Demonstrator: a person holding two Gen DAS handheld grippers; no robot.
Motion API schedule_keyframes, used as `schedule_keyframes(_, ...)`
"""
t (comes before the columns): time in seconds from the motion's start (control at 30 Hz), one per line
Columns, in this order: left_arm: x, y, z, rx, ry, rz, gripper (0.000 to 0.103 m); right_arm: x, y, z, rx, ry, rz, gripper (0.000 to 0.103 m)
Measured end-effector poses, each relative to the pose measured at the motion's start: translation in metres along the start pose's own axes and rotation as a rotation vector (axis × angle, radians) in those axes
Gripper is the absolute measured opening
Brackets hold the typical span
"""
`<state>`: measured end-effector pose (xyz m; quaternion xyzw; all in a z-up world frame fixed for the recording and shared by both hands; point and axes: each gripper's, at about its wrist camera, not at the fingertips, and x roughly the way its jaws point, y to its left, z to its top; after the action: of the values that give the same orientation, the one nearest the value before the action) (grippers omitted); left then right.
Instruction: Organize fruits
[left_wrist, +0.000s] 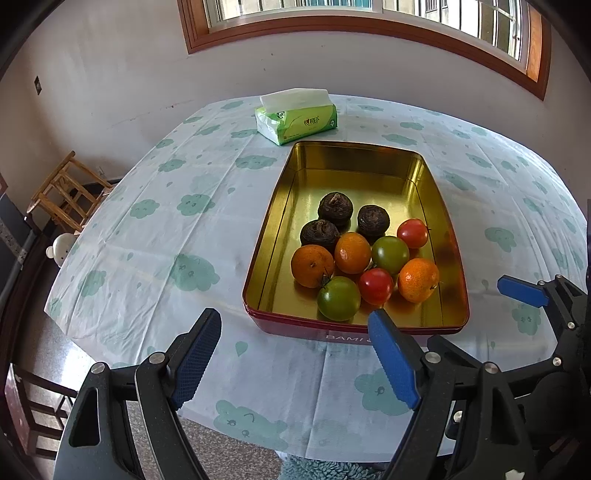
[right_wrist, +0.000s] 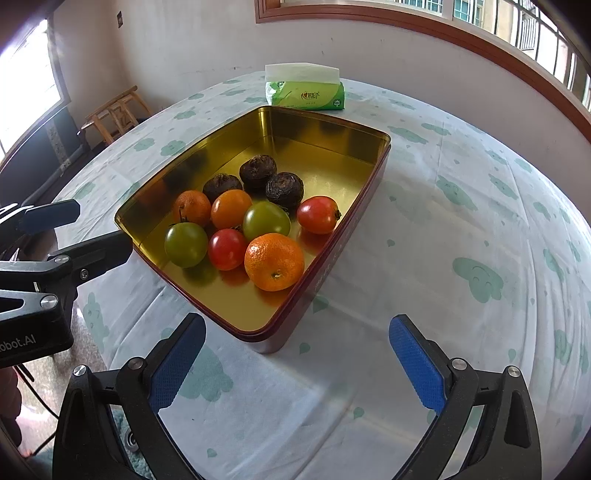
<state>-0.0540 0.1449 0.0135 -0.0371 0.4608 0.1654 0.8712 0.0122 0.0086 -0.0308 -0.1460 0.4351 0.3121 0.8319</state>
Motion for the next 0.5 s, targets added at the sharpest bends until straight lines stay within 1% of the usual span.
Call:
schedule_keyframes(0.13, 0.0014, -0.0016, -0.0005, 0.003, 0.007, -0.003, 0.079, 0.0001, 0.0001, -0.0004, 0.000, 0.001, 0.000, 0.099)
schedule_keyframes(0.3, 0.0014, -0.0003, -0.0010, 0.003, 0.008, -0.027, 0.080, 0.0004, -0.0002, -0.0002, 0.001, 0.001, -0.001, 0.099)
schedule_keyframes(0.4, 0.0004, 0.0015, -0.0011, -0.006, 0.007, -0.055, 0.080, 0.0004, -0.0002, -0.0003, 0.000, 0.001, 0.000, 0.099)
schedule_keyframes(0.47, 0.0002, 0.0007, -0.0009, -0.001, 0.009, -0.043, 0.080, 0.0004, -0.0003, -0.0002, 0.000, 0.001, -0.001, 0.099)
schedule_keyframes(0.5, 0.0002, 0.0001, -0.0010, 0.002, 0.010, -0.041, 0.082, 0.0003, -0.0003, -0.0003, 0.000, 0.001, 0.000, 0.099)
